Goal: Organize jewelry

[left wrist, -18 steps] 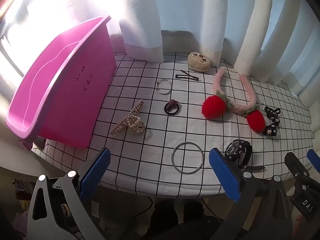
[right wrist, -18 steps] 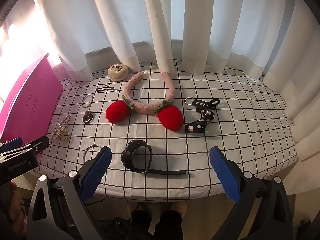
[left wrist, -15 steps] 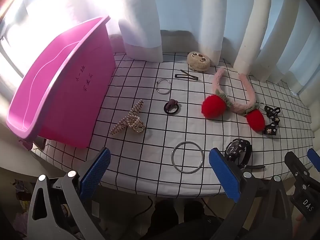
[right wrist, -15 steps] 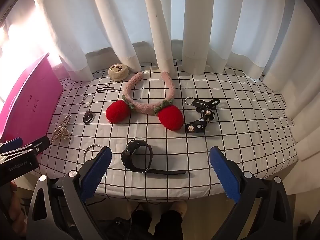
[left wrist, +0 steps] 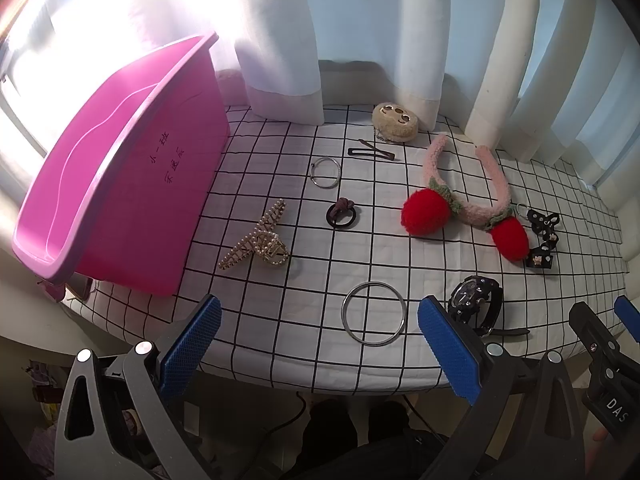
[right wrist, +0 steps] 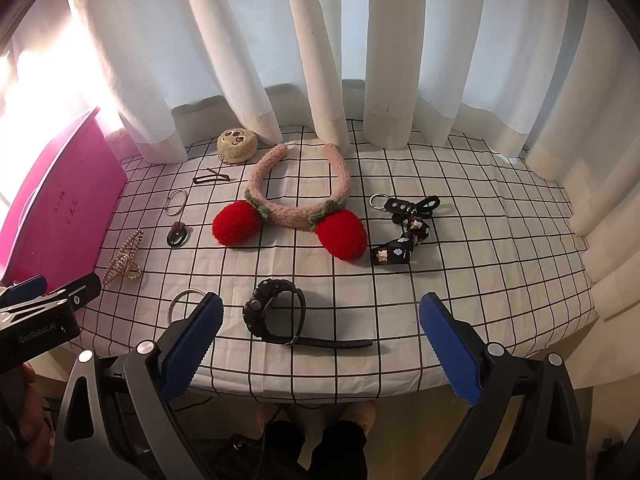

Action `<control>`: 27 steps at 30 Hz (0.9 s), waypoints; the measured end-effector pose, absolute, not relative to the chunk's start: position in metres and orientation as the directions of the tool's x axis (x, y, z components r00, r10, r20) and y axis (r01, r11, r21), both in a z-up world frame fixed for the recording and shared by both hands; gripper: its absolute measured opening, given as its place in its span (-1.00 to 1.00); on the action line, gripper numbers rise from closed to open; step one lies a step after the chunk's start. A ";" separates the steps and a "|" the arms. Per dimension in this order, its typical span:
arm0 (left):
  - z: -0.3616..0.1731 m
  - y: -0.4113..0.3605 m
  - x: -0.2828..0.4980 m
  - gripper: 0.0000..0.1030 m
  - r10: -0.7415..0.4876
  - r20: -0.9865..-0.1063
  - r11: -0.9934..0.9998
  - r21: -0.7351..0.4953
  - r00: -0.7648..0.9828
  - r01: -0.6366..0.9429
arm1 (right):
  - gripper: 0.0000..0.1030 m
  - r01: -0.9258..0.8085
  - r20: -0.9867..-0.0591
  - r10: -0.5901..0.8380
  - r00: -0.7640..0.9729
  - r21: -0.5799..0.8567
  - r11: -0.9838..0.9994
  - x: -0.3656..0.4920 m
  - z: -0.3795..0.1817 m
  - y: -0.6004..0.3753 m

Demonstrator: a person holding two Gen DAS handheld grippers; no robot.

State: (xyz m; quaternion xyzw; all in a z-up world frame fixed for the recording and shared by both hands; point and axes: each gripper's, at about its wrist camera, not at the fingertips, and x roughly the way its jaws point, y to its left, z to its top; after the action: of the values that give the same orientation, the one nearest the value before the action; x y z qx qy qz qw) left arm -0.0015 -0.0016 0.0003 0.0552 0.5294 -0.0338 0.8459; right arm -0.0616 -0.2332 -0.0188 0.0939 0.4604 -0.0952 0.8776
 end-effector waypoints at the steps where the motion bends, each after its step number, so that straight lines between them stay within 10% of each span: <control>1: 0.000 -0.003 -0.002 0.88 0.002 -0.899 0.992 0.059 0.438 0.116 | 0.82 0.253 -0.826 -0.080 0.558 0.078 0.964 -0.062 -0.018 -0.233; 27: 0.001 -0.002 -0.002 0.88 0.001 -0.899 0.991 0.058 0.437 0.117 | 0.82 0.224 -0.817 0.007 0.577 0.166 0.960 -0.065 -0.014 -0.233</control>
State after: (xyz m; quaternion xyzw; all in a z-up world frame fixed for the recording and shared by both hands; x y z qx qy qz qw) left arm -0.0019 -0.0023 0.0006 0.0560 0.5293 -0.0344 0.8459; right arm -0.0649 -0.2327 -0.0140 0.1266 0.4560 -0.0617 0.8788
